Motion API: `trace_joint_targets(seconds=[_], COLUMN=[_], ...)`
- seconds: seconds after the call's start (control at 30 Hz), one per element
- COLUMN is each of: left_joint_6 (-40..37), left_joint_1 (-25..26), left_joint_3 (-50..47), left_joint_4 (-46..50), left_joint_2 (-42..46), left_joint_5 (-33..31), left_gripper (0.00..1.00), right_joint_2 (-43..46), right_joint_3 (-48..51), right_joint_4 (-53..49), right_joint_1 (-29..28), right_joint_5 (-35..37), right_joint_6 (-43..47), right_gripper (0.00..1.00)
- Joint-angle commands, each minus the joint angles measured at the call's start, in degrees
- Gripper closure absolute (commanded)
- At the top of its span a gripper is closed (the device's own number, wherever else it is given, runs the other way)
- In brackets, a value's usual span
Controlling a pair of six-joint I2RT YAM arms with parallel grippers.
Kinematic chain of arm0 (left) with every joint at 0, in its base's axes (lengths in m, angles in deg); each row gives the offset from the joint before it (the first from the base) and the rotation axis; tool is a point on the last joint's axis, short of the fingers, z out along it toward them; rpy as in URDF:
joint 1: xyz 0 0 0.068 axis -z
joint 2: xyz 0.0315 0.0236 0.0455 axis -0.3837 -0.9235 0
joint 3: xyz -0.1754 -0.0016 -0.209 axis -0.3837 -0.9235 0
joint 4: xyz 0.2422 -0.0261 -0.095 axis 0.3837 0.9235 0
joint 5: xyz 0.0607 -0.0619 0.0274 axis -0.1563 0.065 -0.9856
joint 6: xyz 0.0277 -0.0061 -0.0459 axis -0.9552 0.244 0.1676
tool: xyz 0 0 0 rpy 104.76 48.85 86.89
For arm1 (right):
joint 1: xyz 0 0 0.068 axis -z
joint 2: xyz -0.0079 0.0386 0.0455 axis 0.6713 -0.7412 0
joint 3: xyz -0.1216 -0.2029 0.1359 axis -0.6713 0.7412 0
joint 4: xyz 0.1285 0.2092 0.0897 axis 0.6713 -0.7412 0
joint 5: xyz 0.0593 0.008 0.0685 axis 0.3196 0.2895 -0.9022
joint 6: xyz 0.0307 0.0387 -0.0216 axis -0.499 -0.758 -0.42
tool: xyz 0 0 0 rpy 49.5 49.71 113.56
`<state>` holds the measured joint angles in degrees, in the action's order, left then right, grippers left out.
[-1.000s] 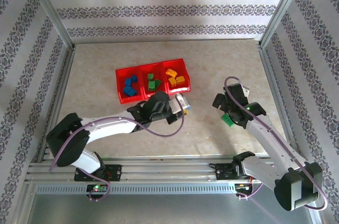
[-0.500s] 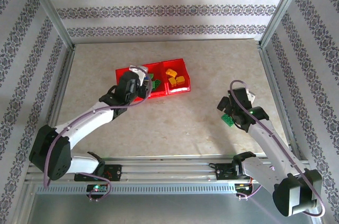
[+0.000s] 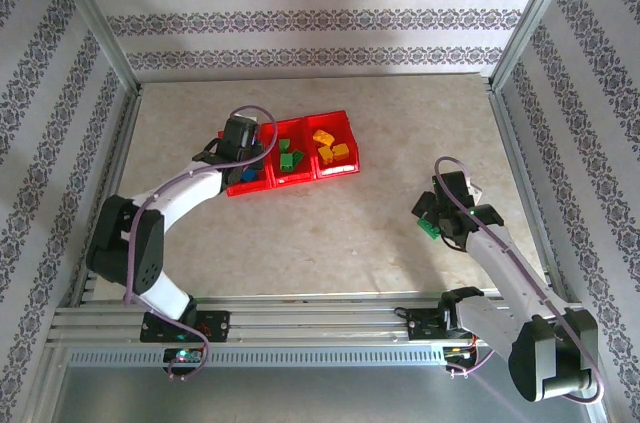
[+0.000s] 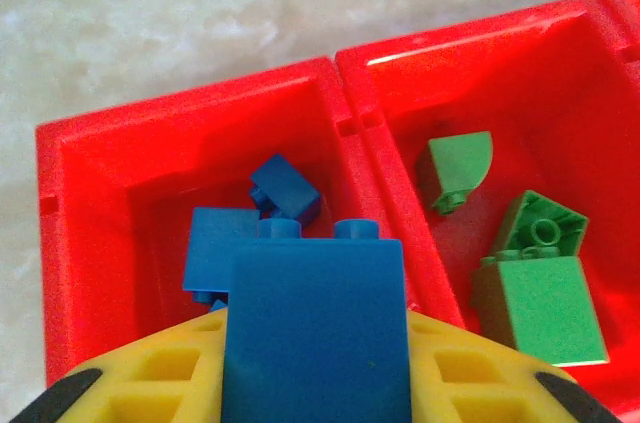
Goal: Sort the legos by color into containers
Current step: Place the lego in the container.
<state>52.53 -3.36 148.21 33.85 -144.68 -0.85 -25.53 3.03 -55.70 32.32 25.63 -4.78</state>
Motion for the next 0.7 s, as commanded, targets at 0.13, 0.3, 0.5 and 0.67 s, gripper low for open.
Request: trace_joint_targets(seconds=[0.13,0.3,0.5,0.67], left_joint_6=[3.20,3.91,4.13,4.60], left_joint_1=[-1.85,-2.40,-2.96,-3.23], left_joint_3=[4.03,3.57,3.40,3.15], left_joint_4=[3.26,3.18,3.13,3.08], left_joint_2=[-4.21,-5.26,-5.99,-5.32], left_joint_5=[1.37,1.33,1.28,1.67], left_gripper=[0.73,0.71,0.65,0.55], right_joint_2=[-1.40,-2.82,-5.44,-7.06], right_joint_3=[1.61,2.33,2.24,1.96], right_joint_4=[3.28,5.41,7.04,7.95], right_joint_1=[0.97,1.46,1.79,1.94], right_joint_5=[-2.08,-3.78,-4.75,-5.42], right_joint_6=[-0.25,0.01,0.31,0.44], right_gripper=[0.02,0.02,0.02,0.02])
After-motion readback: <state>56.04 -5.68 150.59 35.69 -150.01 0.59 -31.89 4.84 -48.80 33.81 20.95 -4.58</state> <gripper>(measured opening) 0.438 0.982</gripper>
